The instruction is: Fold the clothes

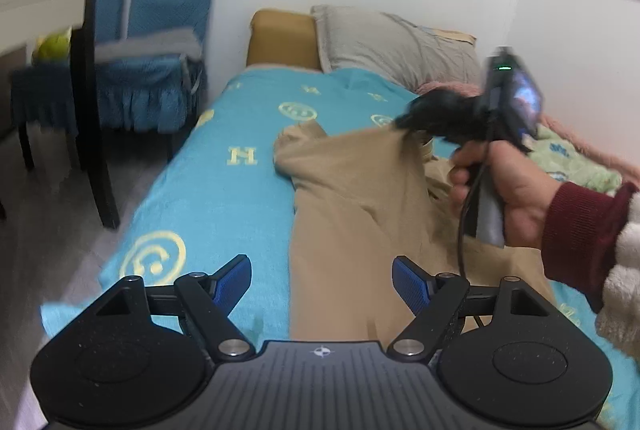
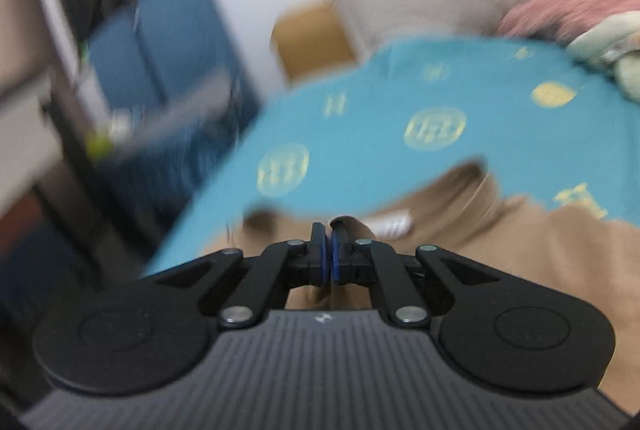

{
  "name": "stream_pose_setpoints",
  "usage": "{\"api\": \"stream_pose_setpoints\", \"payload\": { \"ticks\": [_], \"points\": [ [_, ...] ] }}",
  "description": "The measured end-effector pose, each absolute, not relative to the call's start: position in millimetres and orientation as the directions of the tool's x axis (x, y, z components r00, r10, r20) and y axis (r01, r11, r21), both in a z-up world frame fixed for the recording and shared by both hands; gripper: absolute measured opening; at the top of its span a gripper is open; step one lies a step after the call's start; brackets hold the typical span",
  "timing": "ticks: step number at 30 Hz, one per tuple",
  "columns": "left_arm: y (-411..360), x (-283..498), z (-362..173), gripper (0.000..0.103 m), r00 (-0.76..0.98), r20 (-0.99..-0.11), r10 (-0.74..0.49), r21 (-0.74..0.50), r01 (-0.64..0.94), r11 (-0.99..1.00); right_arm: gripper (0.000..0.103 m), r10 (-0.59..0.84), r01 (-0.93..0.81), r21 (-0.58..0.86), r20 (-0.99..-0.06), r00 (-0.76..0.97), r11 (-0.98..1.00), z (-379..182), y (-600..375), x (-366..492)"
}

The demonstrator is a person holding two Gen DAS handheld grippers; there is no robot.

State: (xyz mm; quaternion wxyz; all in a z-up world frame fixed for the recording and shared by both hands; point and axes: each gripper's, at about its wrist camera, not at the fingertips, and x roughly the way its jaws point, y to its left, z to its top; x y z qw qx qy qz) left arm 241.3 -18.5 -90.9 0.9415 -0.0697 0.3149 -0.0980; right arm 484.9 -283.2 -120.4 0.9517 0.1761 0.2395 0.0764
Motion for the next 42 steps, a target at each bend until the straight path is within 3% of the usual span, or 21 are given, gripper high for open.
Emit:
{"api": "stream_pose_setpoints", "payload": {
  "ticks": [4,8,16,17,18,19,20,27,33,38,42],
  "points": [
    [-19,236,-89,0.079,0.799,-0.569,-0.193,-0.155,0.126,0.980,0.005,0.078,0.098,0.389,-0.412,0.908,0.916,-119,-312,485],
    [-17,237,-88,0.079,0.808,-0.565,-0.167,-0.134,0.110,0.985,0.005,-0.031,0.226,0.352,-0.482,0.876,0.908,-139,-325,493],
    [-21,244,-93,0.079,0.795,-0.583,-0.167,-0.132,0.110,0.985,0.013,0.024,0.239,0.389,-0.564,0.826,0.890,-144,-338,490],
    [-22,242,-91,0.079,0.799,-0.577,-0.169,-0.127,0.117,0.985,0.023,0.034,0.224,0.377,-0.569,0.822,0.899,-139,-337,483],
    [-23,240,-89,0.079,0.804,-0.570,-0.171,-0.121,0.124,0.985,0.050,0.048,0.204,0.375,-0.564,0.824,0.904,-134,-336,472],
    [-25,237,-87,0.079,0.811,-0.560,-0.172,-0.110,0.133,0.985,0.066,0.065,0.183,0.381,-0.554,0.830,0.906,-128,-334,461],
    [-26,234,-84,0.079,0.817,-0.550,-0.172,-0.098,0.141,0.985,0.088,0.079,0.164,0.387,-0.542,0.837,0.907,-121,-332,447],
    [-10,209,-58,0.081,0.840,-0.515,-0.169,-0.153,0.104,0.983,0.089,0.175,0.099,0.484,-0.489,0.855,0.869,-81,-348,316],
    [-3,169,-43,0.085,0.840,-0.512,-0.179,-0.186,0.095,0.978,0.089,0.189,0.146,0.573,-0.484,0.854,0.807,-68,-381,239],
    [-8,143,-45,0.088,0.814,-0.544,-0.204,-0.206,0.106,0.973,0.090,0.209,0.199,0.822,-0.356,0.911,0.534,-79,-426,194],
    [-20,134,-49,0.088,0.805,-0.559,-0.199,-0.172,0.122,0.977,0.091,0.157,0.250,0.833,-0.368,0.916,0.494,-87,-436,181]
  ]
}}
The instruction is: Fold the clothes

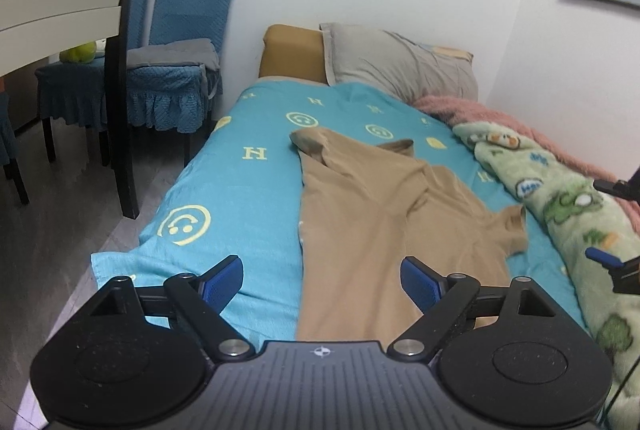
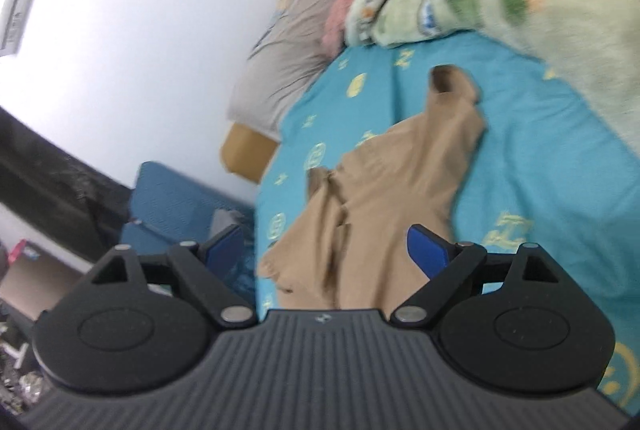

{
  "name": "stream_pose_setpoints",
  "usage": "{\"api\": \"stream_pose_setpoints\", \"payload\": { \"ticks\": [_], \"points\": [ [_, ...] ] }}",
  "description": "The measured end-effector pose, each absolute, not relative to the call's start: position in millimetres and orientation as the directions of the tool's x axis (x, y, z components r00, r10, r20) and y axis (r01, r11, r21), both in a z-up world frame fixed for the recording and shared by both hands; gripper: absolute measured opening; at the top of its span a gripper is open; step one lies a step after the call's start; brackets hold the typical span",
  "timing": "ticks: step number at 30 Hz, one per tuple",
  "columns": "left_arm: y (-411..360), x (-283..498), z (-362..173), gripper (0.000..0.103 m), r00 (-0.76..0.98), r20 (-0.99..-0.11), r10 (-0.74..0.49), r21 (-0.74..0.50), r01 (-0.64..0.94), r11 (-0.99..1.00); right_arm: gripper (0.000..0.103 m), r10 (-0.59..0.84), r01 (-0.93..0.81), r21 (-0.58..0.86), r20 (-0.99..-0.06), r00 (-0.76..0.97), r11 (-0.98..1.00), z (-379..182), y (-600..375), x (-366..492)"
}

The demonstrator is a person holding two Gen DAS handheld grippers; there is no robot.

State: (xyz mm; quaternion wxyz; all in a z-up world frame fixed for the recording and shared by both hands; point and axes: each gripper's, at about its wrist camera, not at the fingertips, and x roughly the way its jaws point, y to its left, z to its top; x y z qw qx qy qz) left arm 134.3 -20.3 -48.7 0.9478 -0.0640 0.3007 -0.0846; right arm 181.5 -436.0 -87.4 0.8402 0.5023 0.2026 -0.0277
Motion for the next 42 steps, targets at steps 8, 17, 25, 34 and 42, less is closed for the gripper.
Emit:
{"api": "stream_pose_setpoints", "payload": {
  "ticks": [8,17,25,34,42],
  "points": [
    [-26,137,-59,0.088,0.790,-0.582,-0.190,-0.175,0.107,0.979,0.091,0.115,0.325,0.849,-0.404,0.908,0.416,-128,-449,212],
    [-25,155,-77,0.088,0.771,-0.616,-0.159,-0.183,0.056,0.981,0.091,0.064,0.417,0.801,-0.488,0.871,0.430,-202,-479,285],
    [-30,172,-85,0.088,0.778,-0.607,-0.161,-0.218,0.031,0.975,0.089,0.000,0.346,0.750,-0.419,0.908,0.564,-229,-477,339],
    [-32,190,-98,0.088,0.748,-0.641,-0.172,-0.253,0.006,0.967,0.072,-0.024,0.280,0.800,-0.316,0.949,0.531,-238,-502,368],
    [-39,195,-95,0.088,0.754,-0.643,-0.139,-0.240,-0.026,0.970,0.009,-0.138,0.415,0.515,-0.491,0.860,0.750,-210,-497,404]
  ]
}}
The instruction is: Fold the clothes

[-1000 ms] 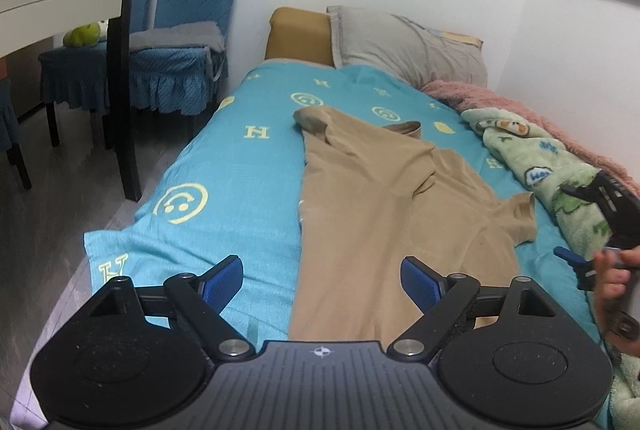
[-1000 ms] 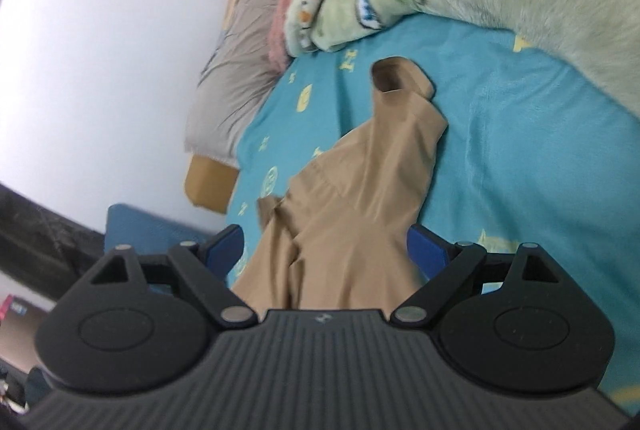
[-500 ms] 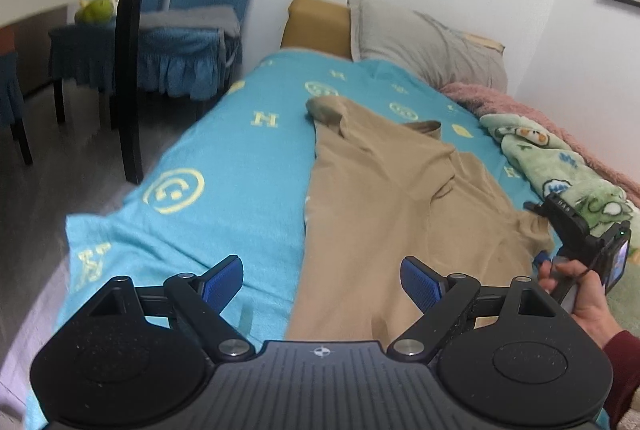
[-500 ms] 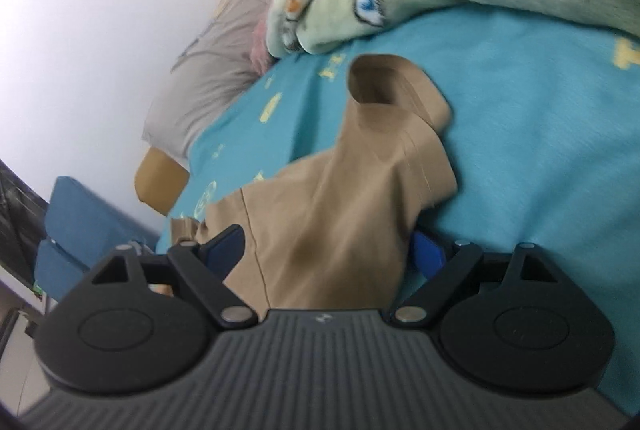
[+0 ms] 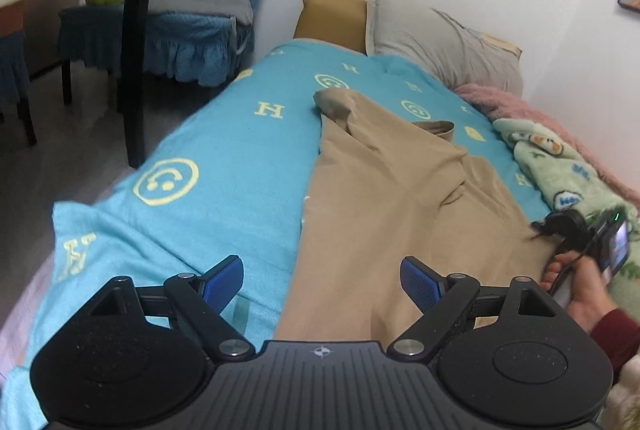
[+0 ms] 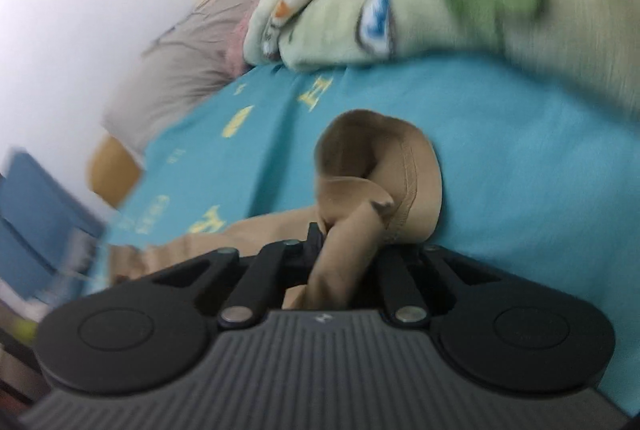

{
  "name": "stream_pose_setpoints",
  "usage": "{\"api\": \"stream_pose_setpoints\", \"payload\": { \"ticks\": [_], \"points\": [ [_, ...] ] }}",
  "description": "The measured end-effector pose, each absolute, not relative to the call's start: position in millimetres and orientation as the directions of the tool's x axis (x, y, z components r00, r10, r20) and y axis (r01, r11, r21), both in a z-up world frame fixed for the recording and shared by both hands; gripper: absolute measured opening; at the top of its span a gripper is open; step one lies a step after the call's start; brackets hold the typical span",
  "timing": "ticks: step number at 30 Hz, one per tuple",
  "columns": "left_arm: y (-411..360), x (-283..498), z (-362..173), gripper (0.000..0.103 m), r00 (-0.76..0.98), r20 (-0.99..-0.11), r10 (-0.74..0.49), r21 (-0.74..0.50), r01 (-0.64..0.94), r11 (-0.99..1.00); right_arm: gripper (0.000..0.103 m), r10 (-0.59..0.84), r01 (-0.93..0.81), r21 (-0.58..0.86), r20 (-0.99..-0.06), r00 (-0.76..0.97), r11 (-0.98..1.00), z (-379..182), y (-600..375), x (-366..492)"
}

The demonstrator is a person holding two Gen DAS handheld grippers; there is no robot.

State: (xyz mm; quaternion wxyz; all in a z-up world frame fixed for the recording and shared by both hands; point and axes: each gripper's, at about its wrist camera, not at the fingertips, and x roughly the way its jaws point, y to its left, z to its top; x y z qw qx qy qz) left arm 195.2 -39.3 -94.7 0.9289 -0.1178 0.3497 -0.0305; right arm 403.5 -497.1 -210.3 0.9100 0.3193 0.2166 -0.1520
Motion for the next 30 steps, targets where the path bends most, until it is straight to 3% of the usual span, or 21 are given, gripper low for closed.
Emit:
{"api": "stream_pose_setpoints", "payload": {
  "ticks": [8,15,23,30],
  "points": [
    [-34,185,-83,0.089,0.729,-0.642,-0.238,-0.266,0.080,0.961,0.009,-0.238,0.320,0.161,-0.390,0.890,0.934,-112,-416,399],
    [3,172,-57,0.089,0.803,-0.581,-0.131,-0.220,0.000,0.976,0.009,-0.214,0.228,0.002,-0.342,0.915,0.974,-45,-314,406],
    [53,183,-60,0.089,0.790,-0.604,-0.110,-0.326,-0.119,0.938,0.009,-0.107,0.049,-0.134,-0.470,0.876,0.990,-85,-182,441],
    [64,197,-83,0.089,0.747,-0.648,-0.148,-0.394,-0.162,0.904,0.012,-0.050,-0.007,-0.088,-0.621,0.782,0.996,-153,-153,465]
  ]
}}
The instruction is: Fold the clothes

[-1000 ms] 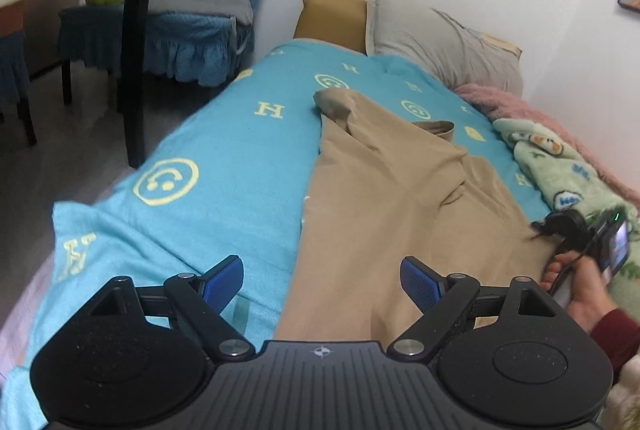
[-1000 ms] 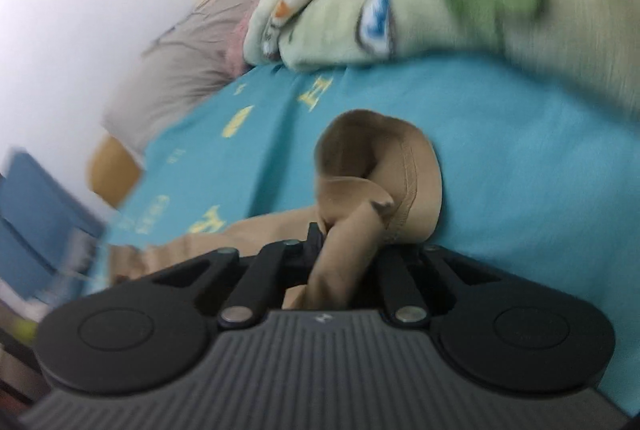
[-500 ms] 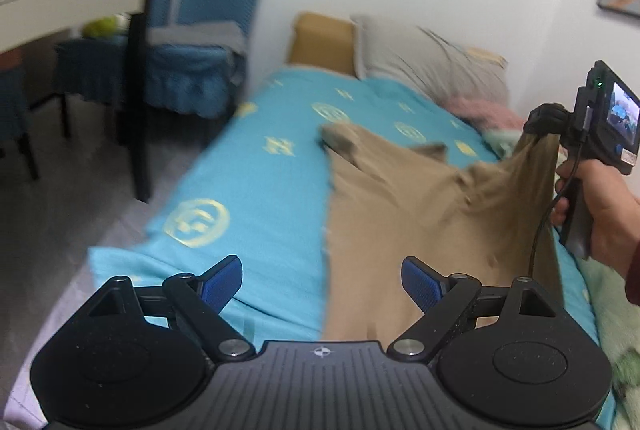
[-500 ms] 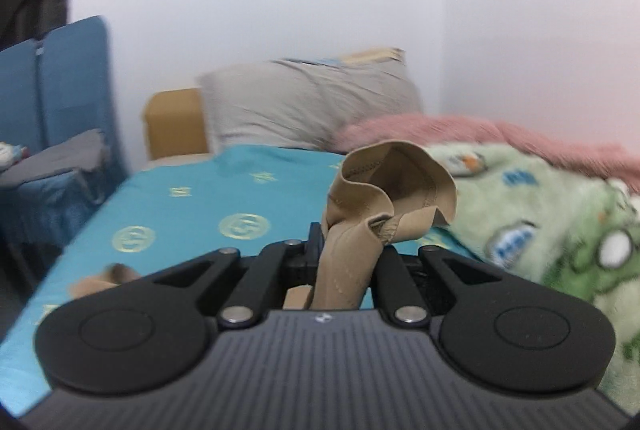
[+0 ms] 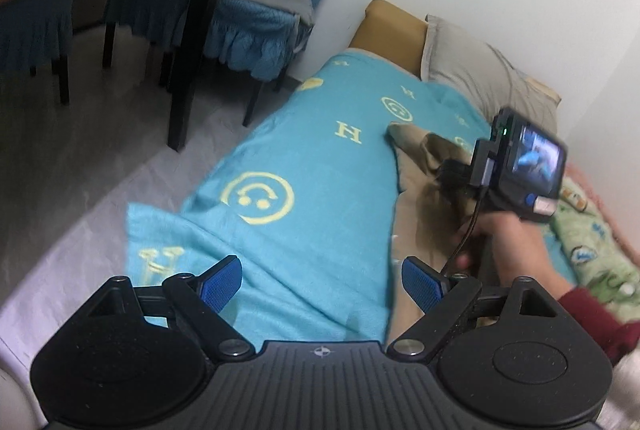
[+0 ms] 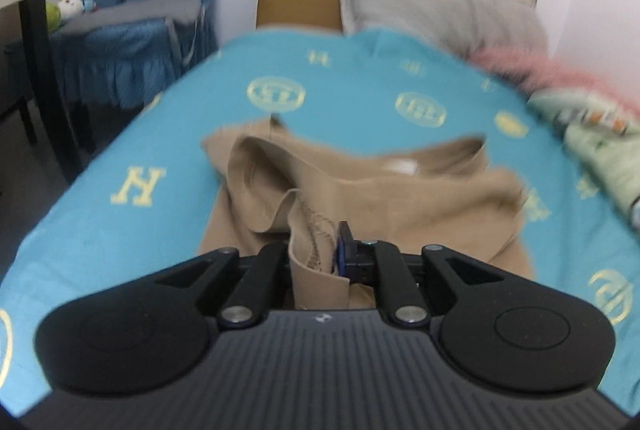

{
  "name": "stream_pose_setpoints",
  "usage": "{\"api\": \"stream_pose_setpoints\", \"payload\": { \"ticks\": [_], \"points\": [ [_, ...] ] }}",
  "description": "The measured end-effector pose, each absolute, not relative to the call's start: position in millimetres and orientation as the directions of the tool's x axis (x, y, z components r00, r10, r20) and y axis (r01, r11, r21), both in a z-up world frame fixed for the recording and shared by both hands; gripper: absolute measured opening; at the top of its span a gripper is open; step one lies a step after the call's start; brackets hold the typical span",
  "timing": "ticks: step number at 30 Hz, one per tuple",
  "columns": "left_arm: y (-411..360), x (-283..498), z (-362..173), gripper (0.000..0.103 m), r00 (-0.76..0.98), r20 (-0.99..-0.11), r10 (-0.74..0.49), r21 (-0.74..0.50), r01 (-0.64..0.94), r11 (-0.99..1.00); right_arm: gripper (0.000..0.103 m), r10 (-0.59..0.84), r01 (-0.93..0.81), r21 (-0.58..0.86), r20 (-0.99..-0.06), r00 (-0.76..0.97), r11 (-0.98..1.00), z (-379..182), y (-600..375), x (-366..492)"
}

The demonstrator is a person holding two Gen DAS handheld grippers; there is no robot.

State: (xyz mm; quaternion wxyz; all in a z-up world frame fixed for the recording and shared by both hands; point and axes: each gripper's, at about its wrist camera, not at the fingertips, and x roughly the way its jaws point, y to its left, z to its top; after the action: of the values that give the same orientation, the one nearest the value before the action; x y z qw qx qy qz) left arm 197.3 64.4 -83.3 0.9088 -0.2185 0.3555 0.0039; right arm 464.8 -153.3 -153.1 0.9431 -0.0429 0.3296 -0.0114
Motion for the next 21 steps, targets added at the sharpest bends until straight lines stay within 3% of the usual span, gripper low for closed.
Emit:
{"api": "stream_pose_setpoints", "payload": {
  "ticks": [2,4,5,7,16,21],
  "points": [
    [62,199,-83,0.089,0.748,-0.639,-0.179,-0.423,-0.147,0.894,0.017,0.001,-0.038,-0.045,-0.628,0.778,0.998,-154,-160,461],
    [54,199,-80,0.089,0.744,-0.643,-0.183,-0.407,-0.129,0.904,0.045,0.041,-0.058,-0.007,-0.630,0.775,0.998,-148,-170,455],
    [48,201,-80,0.089,0.744,-0.642,-0.185,-0.398,-0.117,0.910,0.069,0.063,-0.067,0.016,-0.627,0.777,0.998,-143,-176,451],
    [39,196,-77,0.089,0.748,-0.637,-0.187,-0.374,-0.088,0.923,0.090,0.121,-0.094,0.076,-0.597,0.793,0.993,-125,-186,432],
    [-1,163,-54,0.089,0.778,-0.599,-0.191,-0.278,0.022,0.960,0.089,0.218,-0.155,0.167,-0.485,0.847,0.974,-31,-232,280],
    [-25,136,-46,0.090,0.780,-0.584,-0.223,-0.225,0.108,0.968,0.090,0.202,-0.065,0.294,-0.465,0.862,0.954,-6,-276,164]
  ]
}}
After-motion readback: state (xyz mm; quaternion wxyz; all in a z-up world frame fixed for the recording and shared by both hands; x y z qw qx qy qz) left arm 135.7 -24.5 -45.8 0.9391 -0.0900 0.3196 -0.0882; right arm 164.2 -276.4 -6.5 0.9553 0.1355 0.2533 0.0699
